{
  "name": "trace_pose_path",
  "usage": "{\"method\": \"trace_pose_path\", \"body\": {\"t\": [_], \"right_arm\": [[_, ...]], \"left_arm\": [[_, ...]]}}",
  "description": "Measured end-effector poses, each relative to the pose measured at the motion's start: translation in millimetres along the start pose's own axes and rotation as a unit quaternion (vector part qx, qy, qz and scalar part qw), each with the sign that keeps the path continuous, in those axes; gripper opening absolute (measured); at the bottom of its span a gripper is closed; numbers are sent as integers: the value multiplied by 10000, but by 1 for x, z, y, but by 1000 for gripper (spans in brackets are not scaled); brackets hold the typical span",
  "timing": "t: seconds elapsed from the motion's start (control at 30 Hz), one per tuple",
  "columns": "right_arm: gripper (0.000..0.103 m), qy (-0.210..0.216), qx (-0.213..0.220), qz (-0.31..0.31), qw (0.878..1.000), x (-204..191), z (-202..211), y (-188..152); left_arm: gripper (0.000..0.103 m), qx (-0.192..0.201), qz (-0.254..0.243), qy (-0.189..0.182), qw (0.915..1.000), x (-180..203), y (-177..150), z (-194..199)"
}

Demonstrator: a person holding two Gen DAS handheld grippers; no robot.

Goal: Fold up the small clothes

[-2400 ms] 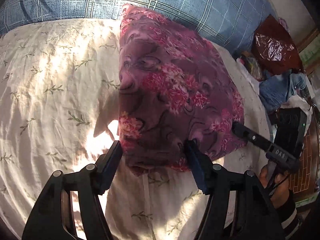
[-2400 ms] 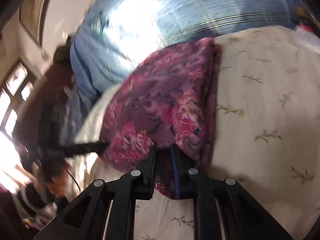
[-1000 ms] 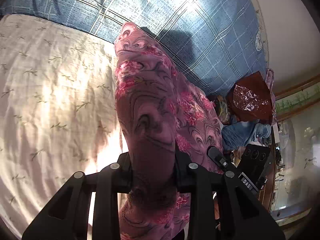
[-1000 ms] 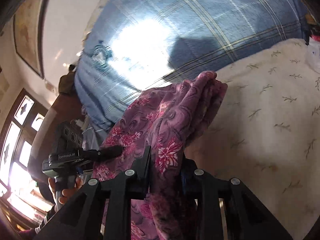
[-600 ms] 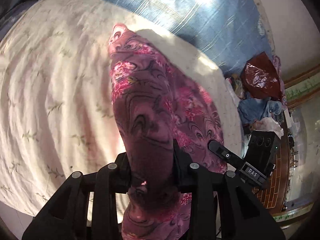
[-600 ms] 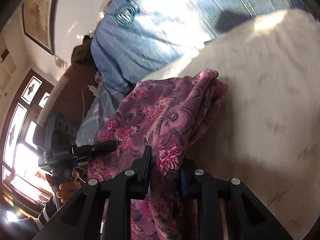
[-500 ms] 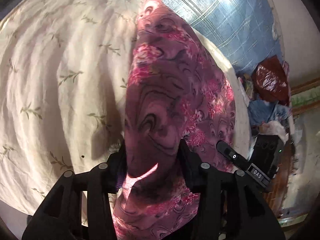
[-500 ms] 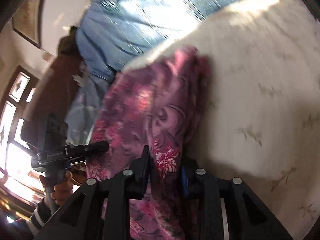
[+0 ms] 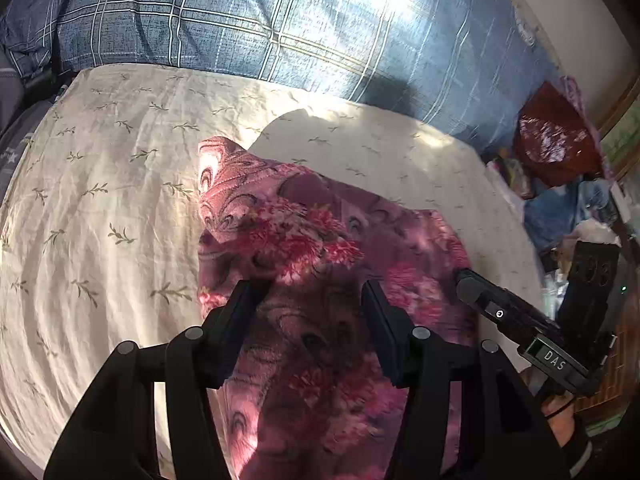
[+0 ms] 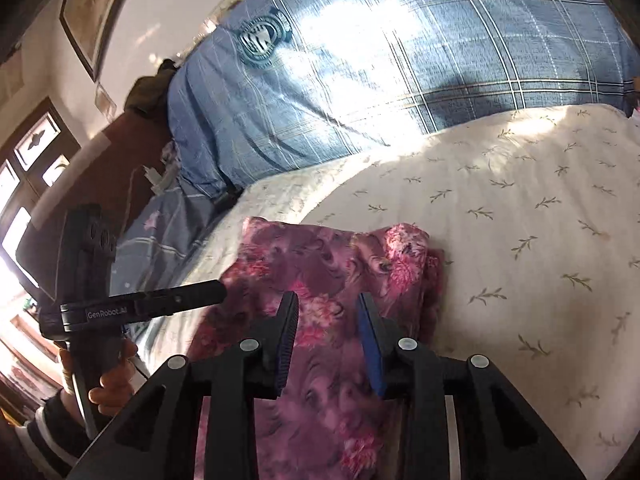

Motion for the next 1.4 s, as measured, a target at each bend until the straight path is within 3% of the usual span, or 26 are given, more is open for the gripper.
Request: {"method": "trace_pose_path", "body": {"t": [0.03, 0.17, 0.23, 0.37, 0.47, 0.5, 0.53, 0.6, 0.63, 0.67, 0.73, 0.8, 0.9, 1.07, 1.4], "right_arm": [[25, -168, -179, -74, 9997, 11, -13, -4], [16, 95, -180, -531, 9984, 28, -9, -1], [24, 192, -169, -491, 9985, 19, 9, -2], [26, 465, -317, 273, 9980, -13, 38, -31], [31, -43, -719, 581, 9957, -13, 26, -71], [32, -143, -659, 623, 9958, -10, 23, -79], [34, -116, -440, 585, 9973, -10, 25, -81], [35, -193, -394, 401, 9982, -9, 25, -81], [40, -267, -410, 340, 9982, -8, 26, -81], [64, -491, -471, 264, 9973, -6, 26, -82], [97, -1035, -699, 18, 9922, 3, 29, -89], [97, -1137, -613, 13, 9916, 4, 41, -96], [98, -1641, -521, 247, 9848, 0, 61, -108], [98, -2187, -805, 410, 9716, -4, 89, -129], [98, -2179, -718, 765, 9703, -31, 119, -156]], "left_arm": [[54, -30, -50, 53, 10000, -7, -1, -7], [55, 68, -424, 218, 9988, -2, 3, -3], [55, 25, -436, 128, 9990, -1, -2, 13], [58, 36, -604, -127, 9981, 7, -39, 44], [67, -117, -639, 170, 9977, 3, -77, 35], [68, -239, -629, 234, 9975, 1, -86, 24], [74, -324, -488, 199, 9981, -4, -95, 16], [78, -168, 79, -6, 9998, -13, -99, 18], [78, -215, 191, -27, 9996, -14, -99, 20], [78, -253, 197, 11, 9995, -13, -100, 23], [78, -174, 82, 208, 9996, -11, -105, 31], [78, -15, -146, 505, 9986, -5, -113, 42], [83, 205, -493, 1048, 9931, 5, -129, 58], [83, 582, -1112, 1797, 9757, 25, -150, 75], [83, 801, -1263, 1854, 9712, 47, -179, 97]]}}
Point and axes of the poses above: each gripper's, at about its wrist camera, not at the fingertips, and z roughly against the way its jaws point, x to its right, y to its top, the point moved 6 cm from there along -z, roughly the way its jaws point, and after that the axes turned 2 degrees about -x, right-handed, at the moved point
